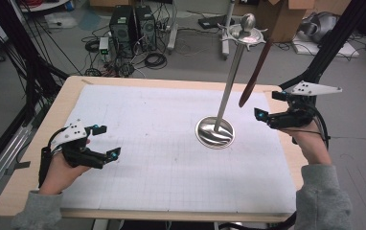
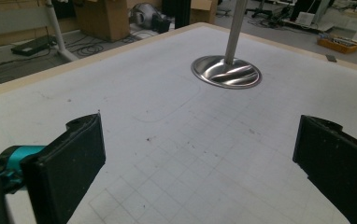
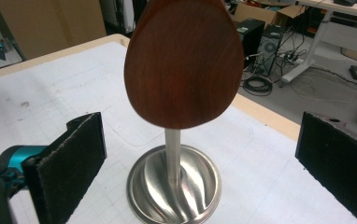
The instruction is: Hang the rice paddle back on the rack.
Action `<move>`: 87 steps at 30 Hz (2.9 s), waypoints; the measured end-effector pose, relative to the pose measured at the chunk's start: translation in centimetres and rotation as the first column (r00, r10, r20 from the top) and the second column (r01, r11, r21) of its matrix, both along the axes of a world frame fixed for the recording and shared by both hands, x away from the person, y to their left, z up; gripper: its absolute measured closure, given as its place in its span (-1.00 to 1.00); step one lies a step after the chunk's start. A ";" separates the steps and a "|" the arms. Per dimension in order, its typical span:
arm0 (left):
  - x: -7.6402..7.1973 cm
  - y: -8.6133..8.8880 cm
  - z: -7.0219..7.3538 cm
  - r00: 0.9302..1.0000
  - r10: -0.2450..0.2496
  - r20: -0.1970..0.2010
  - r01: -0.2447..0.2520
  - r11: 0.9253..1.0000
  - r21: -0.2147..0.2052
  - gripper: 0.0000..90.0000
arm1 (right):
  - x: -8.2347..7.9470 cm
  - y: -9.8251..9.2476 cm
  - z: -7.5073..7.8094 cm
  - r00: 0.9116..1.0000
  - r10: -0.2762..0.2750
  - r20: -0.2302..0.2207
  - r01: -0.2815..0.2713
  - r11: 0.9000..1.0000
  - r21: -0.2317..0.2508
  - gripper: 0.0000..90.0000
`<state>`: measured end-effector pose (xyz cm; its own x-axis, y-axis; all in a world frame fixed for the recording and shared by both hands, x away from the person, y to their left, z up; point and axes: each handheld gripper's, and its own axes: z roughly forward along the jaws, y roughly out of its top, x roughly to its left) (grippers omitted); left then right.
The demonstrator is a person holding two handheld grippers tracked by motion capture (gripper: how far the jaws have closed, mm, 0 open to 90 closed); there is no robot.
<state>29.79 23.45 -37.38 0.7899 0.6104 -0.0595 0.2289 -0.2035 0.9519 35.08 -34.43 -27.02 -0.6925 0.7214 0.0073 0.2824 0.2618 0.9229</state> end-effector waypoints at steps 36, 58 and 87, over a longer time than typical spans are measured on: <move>0.7 0.1 0.1 1.000 0.000 -0.004 0.000 0.999 -0.033 -0.94 | -3.7 -1.7 -7.8 0.994 -0.111 0.005 0.110 0.990 0.090 -0.99; 0.9 0.6 -0.1 1.000 0.017 -0.013 -0.017 0.999 -0.038 -0.94 | -4.7 -2.1 -12.0 0.990 -0.128 -0.063 0.133 0.987 0.089 -0.99; 1.9 1.5 -1.5 0.997 0.058 -0.052 -0.060 0.998 -0.034 -0.94 | -6.5 -2.9 -13.8 0.998 -0.067 -0.012 0.068 0.980 0.187 -0.99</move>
